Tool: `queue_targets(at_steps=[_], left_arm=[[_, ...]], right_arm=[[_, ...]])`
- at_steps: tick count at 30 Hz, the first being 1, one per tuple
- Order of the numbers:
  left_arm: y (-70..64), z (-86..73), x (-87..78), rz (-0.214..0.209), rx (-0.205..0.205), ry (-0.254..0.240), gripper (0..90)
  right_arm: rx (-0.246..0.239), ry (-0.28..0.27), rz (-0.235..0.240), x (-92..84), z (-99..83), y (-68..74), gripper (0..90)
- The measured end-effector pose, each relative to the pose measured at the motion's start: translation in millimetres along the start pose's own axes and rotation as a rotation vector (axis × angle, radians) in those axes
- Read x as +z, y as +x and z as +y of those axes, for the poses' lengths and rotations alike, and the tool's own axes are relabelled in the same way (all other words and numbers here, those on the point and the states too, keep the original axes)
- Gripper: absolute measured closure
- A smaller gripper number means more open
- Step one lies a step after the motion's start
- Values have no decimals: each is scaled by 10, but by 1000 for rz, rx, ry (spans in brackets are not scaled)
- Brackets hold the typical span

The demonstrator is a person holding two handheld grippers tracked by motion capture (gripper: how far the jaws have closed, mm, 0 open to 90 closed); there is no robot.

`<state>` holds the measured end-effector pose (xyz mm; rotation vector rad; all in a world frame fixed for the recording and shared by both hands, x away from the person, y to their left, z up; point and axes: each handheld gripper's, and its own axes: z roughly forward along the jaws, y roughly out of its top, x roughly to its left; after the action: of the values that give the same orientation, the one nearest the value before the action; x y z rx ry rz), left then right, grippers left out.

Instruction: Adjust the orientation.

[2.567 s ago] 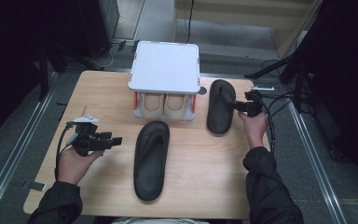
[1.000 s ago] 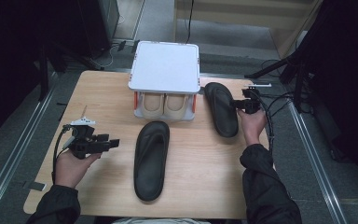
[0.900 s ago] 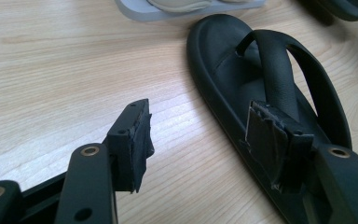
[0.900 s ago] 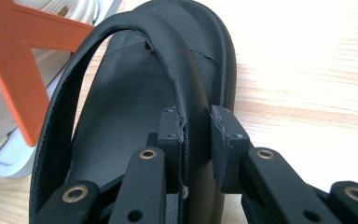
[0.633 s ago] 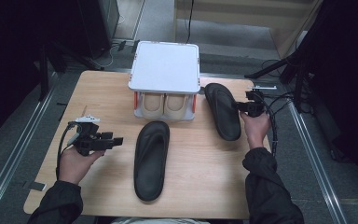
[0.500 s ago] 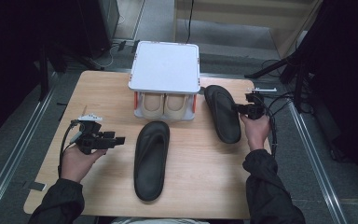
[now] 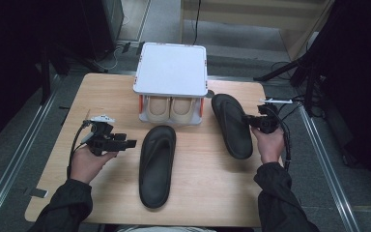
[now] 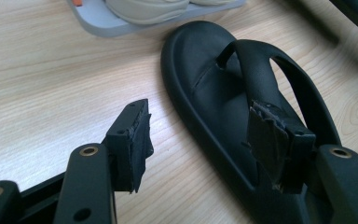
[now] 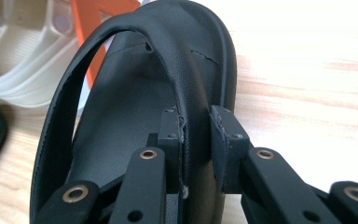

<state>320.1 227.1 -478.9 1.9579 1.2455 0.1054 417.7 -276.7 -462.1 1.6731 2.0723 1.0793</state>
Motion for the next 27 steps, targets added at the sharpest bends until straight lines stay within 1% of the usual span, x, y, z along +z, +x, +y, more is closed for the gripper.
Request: queue_targets(at_steps=[3, 5, 6, 8, 11, 16, 19, 23, 26, 27], left_arm=[[-2, 17, 26, -9, 0, -13, 401], [-6, 41, 41, -6, 16, -2, 401], [-11, 48, 49, -8, 21, -7, 402], [-19, 61, 65, -10, 32, -6, 403], [-27, 79, 87, -16, 38, 1, 402], [-40, 101, 113, -22, 50, -4, 404], [-45, 109, 117, -29, 51, -5, 404], [-60, 99, 116, -28, 57, -6, 405], [-63, 91, 104, -26, 71, 1, 410], [-70, 84, 103, -22, 69, -6, 413]], right_arm=[[-9, -7, 2, -100, -44, 27, 766], [-15, -17, 4, -163, -72, 58, 766], [-24, -18, 3, -193, -88, 69, 766], [-25, -20, 5, -250, -130, 97, 766], [-33, -20, 8, -330, -197, 145, 765], [-46, -28, 23, -457, -318, 245, 765], [-57, -28, 35, -504, -394, 330, 764], [-61, -24, 58, -523, -523, 464, 765], [-79, -19, 58, -526, -589, 556, 764], [-84, -15, 59, -521, -609, 586, 764]])
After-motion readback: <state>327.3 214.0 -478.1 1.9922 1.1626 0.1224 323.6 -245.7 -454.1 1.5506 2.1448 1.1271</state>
